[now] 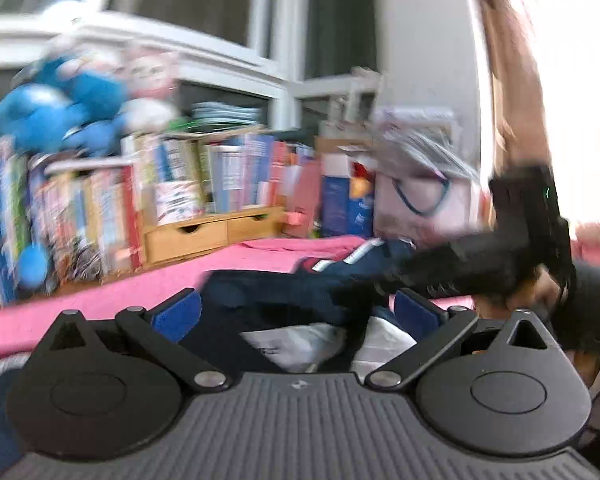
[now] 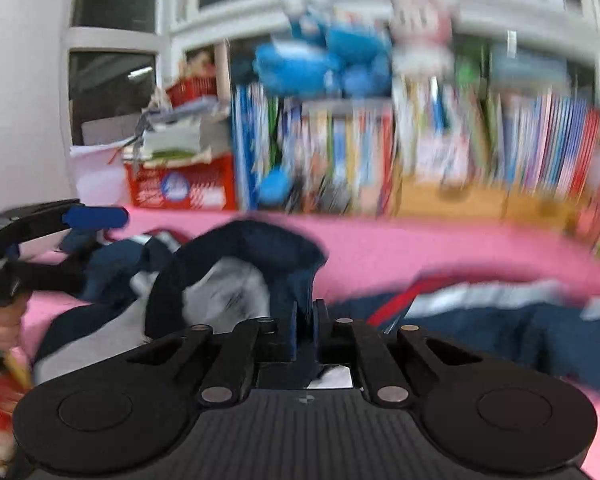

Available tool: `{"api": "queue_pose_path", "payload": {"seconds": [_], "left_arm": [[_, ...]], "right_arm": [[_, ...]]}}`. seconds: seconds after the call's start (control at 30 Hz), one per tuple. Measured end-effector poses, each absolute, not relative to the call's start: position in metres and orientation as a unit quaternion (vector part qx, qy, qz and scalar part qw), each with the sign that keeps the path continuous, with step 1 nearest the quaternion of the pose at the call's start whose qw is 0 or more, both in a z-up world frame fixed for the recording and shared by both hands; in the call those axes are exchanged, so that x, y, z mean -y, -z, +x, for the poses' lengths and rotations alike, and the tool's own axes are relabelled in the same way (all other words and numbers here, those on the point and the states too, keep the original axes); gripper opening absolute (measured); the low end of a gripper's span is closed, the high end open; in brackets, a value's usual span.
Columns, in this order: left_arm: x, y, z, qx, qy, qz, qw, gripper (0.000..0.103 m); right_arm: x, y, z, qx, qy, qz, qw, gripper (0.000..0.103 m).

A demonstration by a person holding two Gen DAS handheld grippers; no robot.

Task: Fold clothes

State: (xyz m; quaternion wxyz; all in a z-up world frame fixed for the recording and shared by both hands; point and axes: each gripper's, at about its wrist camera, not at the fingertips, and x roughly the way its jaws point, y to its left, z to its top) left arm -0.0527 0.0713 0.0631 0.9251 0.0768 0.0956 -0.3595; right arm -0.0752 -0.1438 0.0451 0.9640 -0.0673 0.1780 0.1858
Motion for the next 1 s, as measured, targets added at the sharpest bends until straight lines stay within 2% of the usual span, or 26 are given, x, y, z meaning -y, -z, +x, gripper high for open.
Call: {"api": "queue_pose_path", "payload": {"seconds": [0.1, 0.17, 0.27, 0.33, 0.37, 0.4, 0.43, 0.5, 0.67, 0.73, 0.83, 0.97, 1.0], "left_arm": [[-0.040, -0.062, -0.035, -0.088, 0.245, 0.157, 0.953, 0.103], [-0.032, -0.060, -0.009, -0.127, 0.220, 0.167, 0.953, 0.103], [-0.031, -0.051, 0.030, -0.214, 0.229, 0.153, 0.937, 0.103], [-0.032, -0.040, 0.047, -0.261, 0.210, 0.152, 0.930, 0.103], [-0.033, -0.033, 0.055, -0.282, 0.197, 0.153, 0.926, 0.103], [-0.034, -0.027, 0.060, -0.292, 0.165, 0.161, 0.928, 0.103], [-0.034, -0.021, 0.064, -0.295, 0.121, 0.173, 0.932, 0.101], [-0.042, -0.014, 0.070, -0.285, 0.054, 0.180, 0.940, 0.101], [-0.073, -0.022, 0.087, -0.281, -0.009, 0.119, 0.952, 0.101], [-0.077, -0.026, 0.090, -0.269, -0.025, 0.114, 0.956, 0.101], [-0.078, -0.032, 0.090, -0.240, -0.050, 0.119, 0.962, 0.101], [-0.085, -0.043, 0.107, -0.212, -0.076, 0.124, 0.966, 0.101], [-0.089, -0.045, 0.119, -0.214, -0.079, 0.118, 0.966, 0.101]], "right_arm": [[0.129, -0.046, -0.089, -0.094, -0.117, -0.179, 0.972, 0.007], [0.124, -0.042, -0.091, -0.072, -0.093, -0.229, 0.966, 0.007], [0.132, -0.041, -0.088, -0.086, -0.122, -0.217, 0.965, 0.009], [0.145, -0.039, -0.088, -0.105, -0.159, -0.194, 0.962, 0.022], [0.150, -0.036, -0.089, -0.114, -0.172, -0.194, 0.959, 0.040], [0.155, -0.031, -0.091, -0.120, -0.184, -0.202, 0.954, 0.053], [0.158, -0.026, -0.093, -0.125, -0.190, -0.219, 0.949, 0.057], [0.157, -0.012, -0.095, -0.135, -0.191, -0.265, 0.935, 0.058], [0.135, 0.020, -0.082, -0.123, -0.182, -0.365, 0.905, 0.060], [0.126, 0.023, -0.068, -0.100, -0.184, -0.376, 0.903, 0.069], [0.111, 0.018, -0.044, -0.057, -0.172, -0.361, 0.915, 0.076], [0.096, 0.014, 0.024, -0.079, -0.155, -0.347, 0.922, 0.072], [0.093, 0.014, 0.047, -0.088, -0.128, -0.352, 0.923, 0.068]]}}
